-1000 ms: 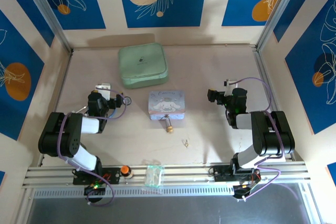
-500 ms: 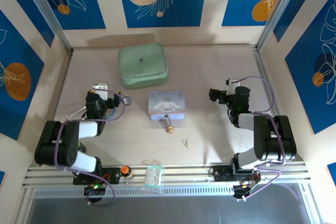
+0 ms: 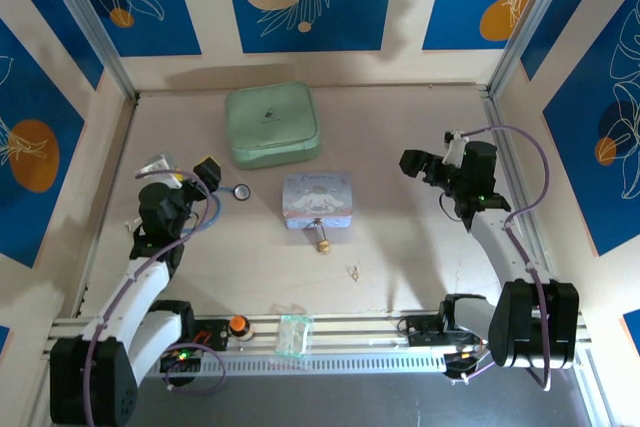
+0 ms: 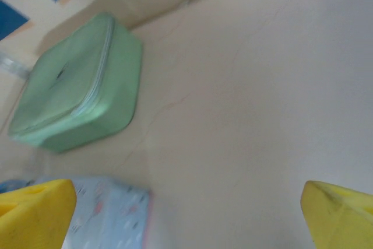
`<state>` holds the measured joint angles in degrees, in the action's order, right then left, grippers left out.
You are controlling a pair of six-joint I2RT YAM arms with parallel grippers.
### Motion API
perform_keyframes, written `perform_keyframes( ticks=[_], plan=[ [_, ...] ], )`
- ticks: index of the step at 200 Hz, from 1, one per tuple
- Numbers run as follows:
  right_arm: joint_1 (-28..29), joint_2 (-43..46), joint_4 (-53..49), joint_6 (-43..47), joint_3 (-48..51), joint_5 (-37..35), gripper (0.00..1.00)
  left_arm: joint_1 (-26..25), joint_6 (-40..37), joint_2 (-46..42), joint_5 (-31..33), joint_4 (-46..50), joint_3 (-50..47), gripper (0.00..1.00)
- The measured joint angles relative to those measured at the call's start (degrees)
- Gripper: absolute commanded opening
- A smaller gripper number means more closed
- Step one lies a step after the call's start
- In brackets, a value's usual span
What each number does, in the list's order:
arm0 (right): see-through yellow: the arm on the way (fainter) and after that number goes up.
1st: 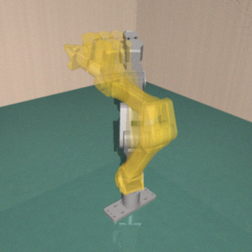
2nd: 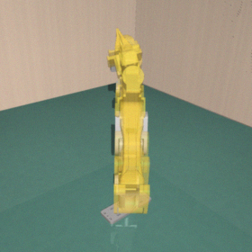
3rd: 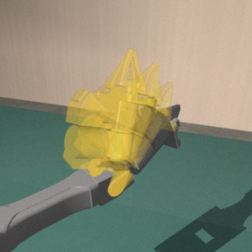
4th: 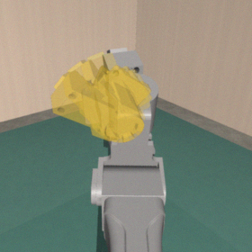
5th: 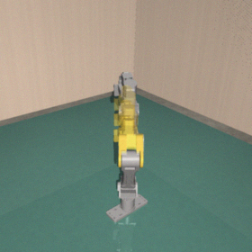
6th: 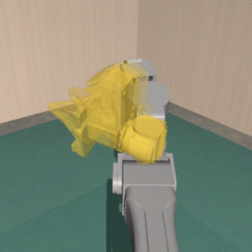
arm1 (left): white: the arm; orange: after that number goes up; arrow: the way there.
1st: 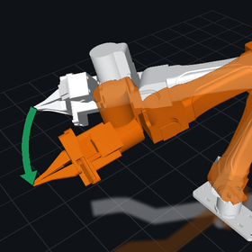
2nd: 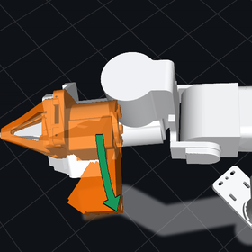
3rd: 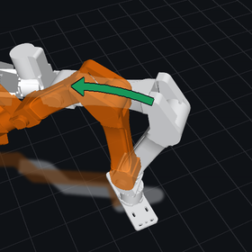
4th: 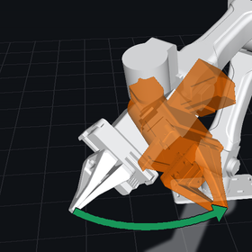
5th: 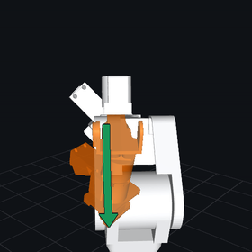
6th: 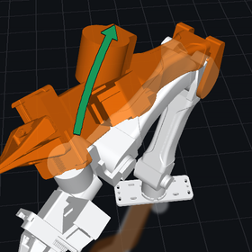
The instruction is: Unlock the padlock with the key
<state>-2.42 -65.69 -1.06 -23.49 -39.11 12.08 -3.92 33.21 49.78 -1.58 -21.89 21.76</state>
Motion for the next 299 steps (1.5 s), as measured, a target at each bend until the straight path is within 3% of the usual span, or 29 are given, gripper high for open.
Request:
perform_keyframes(
  ticks=[22, 54, 67, 119, 158, 214, 299],
  plan=[
    [2.91, -0.13, -7.45, -1.03, -0.02, 2.03, 1.0, -4.02, 3.74, -2.03, -2.91, 9.86, 1.38, 0.99],
    [11.85, 0.68, -17.25, -2.62, 0.13, 0.92, 0.98, -17.0, 4.83, -2.95, -2.36, 23.43, 5.95, 0.99],
    [16.33, 2.97, -20.31, -3.74, 0.85, -1.07, 0.91, -23.06, 5.49, -2.86, -1.25, 26.69, 7.8, 0.99],
    [35.93, 14.49, -28.24, -13.53, 8.13, -11.69, 0.73, -42.45, 8.57, 3.91, 4.09, 30.51, 11.87, 0.99],
    [48.7, 14.75, -28.57, -23.15, 14.58, -17.88, 0.64, -54.21, 10.91, 14.01, 8.33, 30.4, 14.78, 0.99],
    [58.55, 1.03, -24.72, -28.33, 11.76, -24.09, 0.51, -58.1, 13.92, 18.27, 10.32, 26.4, 15.67, 0.99],
    [62.62, -8.5, -26.01, -30.18, 6.08, -30.82, 0.4, -58.14, 16.04, 17.33, 12.68, 24.44, 14.23, 0.99]
  ],
)
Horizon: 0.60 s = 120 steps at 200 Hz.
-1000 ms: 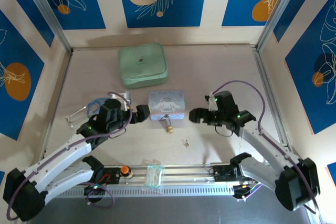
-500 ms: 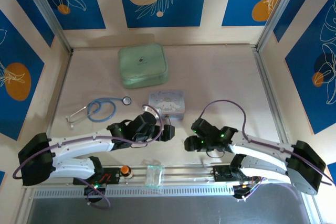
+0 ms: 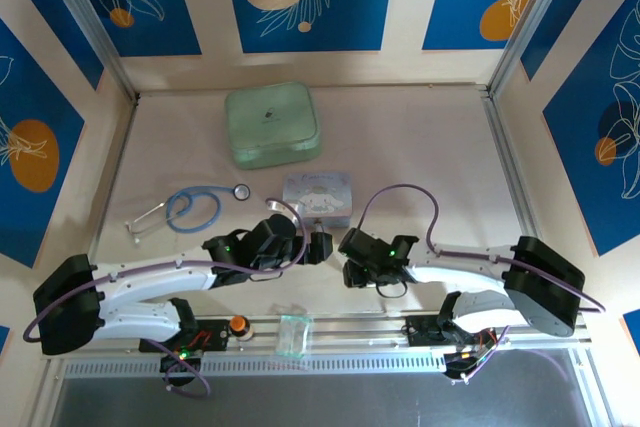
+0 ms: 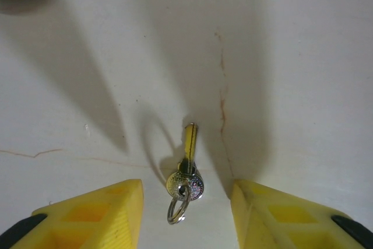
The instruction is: Unlock the padlock with the key
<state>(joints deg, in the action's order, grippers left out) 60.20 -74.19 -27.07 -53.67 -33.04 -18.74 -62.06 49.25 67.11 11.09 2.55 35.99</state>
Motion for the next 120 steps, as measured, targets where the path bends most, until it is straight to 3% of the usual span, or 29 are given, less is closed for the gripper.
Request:
perform_keyframes(
  ticks=[50, 68, 96, 120],
  plan=[
    [2.29, -3.5, -3.37, -0.61, -2.62, -3.45, 0.34, 0.0, 0.44, -0.33, 0.72, -0.04, -0.46, 0.99],
    [3.21, -5.25, -4.63, -0.59, -3.76, -5.09, 0.22, 0.0, 0.44, -1.01, 1.6, -0.15, -0.48, 0.99],
    [3.34, -6.4, -5.99, -1.09, -4.74, -5.73, 0.2, 0.0, 0.42, -2.14, 3.17, -0.22, -0.48, 0.99],
    [3.61, -6.23, -5.84, -1.77, -4.52, -5.86, 0.12, 0.0, 0.85, -2.58, 3.63, -0.48, -0.59, 0.99]
  ],
)
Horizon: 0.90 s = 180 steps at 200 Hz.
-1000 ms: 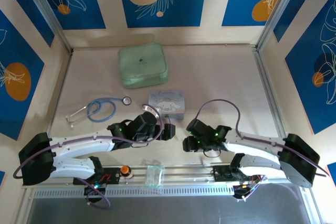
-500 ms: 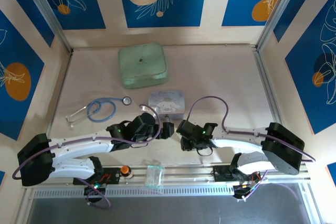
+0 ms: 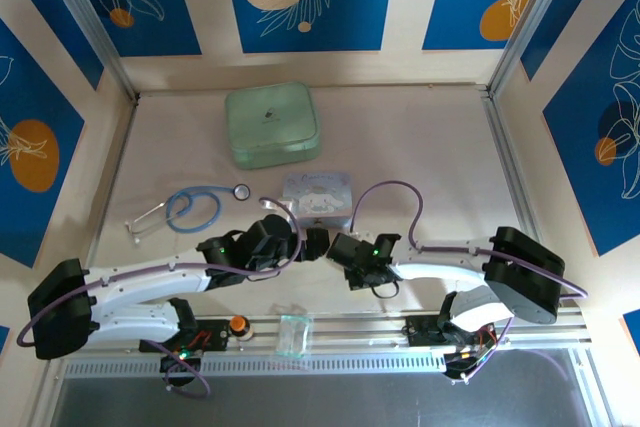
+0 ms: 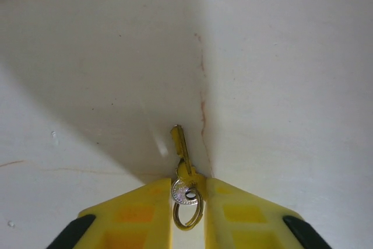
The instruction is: Unlock the padlock with the key
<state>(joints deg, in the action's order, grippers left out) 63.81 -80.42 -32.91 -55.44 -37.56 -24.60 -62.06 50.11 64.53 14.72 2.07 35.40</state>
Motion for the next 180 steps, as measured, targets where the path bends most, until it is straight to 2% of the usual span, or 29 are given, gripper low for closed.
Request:
perform_keyframes(
  ticks=[43, 84, 116, 131, 147, 180],
  plan=[
    [-1.92, 4.04, 3.82, 1.11, 3.58, 1.77, 0.08, 0.0, 2.34, -0.17, 0.55, -2.78, -2.71, 0.99],
    [-9.49, 11.1, 11.78, 5.51, 9.79, 10.38, 0.04, 0.0, 5.55, 2.23, 0.26, -8.39, -4.42, 1.0],
    [-14.56, 14.88, 11.91, 9.22, 12.0, 15.3, 0.03, -0.22, 7.28, 5.09, -0.09, -12.96, -4.76, 0.99],
    [-16.74, 16.61, 11.91, 10.67, 12.5, 17.77, 0.03, -0.35, 8.22, 5.77, -0.07, -14.62, -4.94, 0.94],
    [-18.27, 17.68, 11.91, 11.91, 12.5, 19.76, 0.03, -0.66, 9.07, 6.29, -0.04, -17.14, -5.73, 0.82],
    [-18.62, 18.4, 11.65, 14.62, 11.5, 23.12, 0.03, -1.51, 10.45, 10.27, -0.72, -22.77, -6.34, 0.72]
  ],
)
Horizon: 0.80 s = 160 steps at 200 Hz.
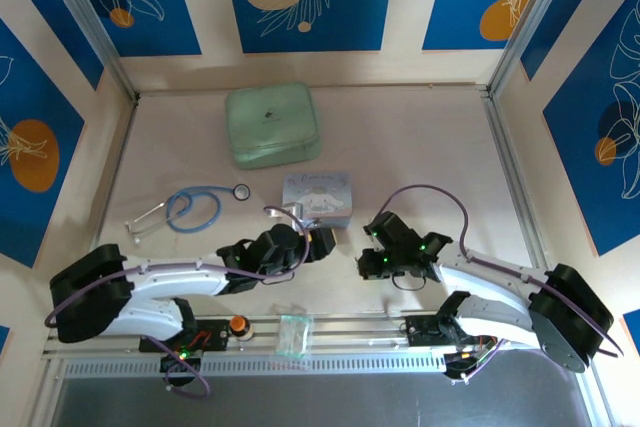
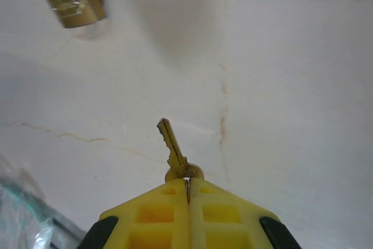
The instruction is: Unlock the padlock with the key
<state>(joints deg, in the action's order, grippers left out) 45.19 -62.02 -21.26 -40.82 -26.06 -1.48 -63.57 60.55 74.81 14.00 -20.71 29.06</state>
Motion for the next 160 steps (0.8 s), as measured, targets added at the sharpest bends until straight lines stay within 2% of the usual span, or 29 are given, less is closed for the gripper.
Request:
perform_keyframes(
  ticks=[9, 43, 57, 88, 126, 143, 160],
  plan=[
    [0.0, 0.0, 0.02, 0.46, -0.7, 0.9, 0.03, -0.15, 0.33, 1.57, -0.5, -1.53, 0.0, 0.67],
    [0.0, 0.26, 0.39, 1.92, -4.17, 3.85, 0.03, -0.44, 0.7, 5.55, -2.47, -6.21, 0.0, 0.64],
    [0.0, 0.61, 0.81, 2.12, -5.14, 4.76, 0.03, -0.55, 1.27, 6.08, -3.17, -7.37, 0.0, 0.56],
    [0.07, 0.66, 1.05, 2.71, -7.13, 6.05, 0.02, -0.79, 2.32, 7.02, -4.42, -10.16, 0.02, 0.53],
    [0.07, 0.09, 1.09, 2.93, -7.26, 6.49, 0.02, -0.85, 3.52, 7.17, -4.76, -10.62, 0.02, 0.43],
    [0.07, 0.09, 1.36, 2.91, -7.26, 6.91, 0.02, -0.85, 3.89, 7.48, -4.79, -11.04, 0.02, 0.29],
    [0.07, 0.09, 1.95, 2.64, -7.26, 7.28, 0.02, -0.85, 5.2, 8.22, -4.72, -11.89, 0.02, 0.35]
  ],
)
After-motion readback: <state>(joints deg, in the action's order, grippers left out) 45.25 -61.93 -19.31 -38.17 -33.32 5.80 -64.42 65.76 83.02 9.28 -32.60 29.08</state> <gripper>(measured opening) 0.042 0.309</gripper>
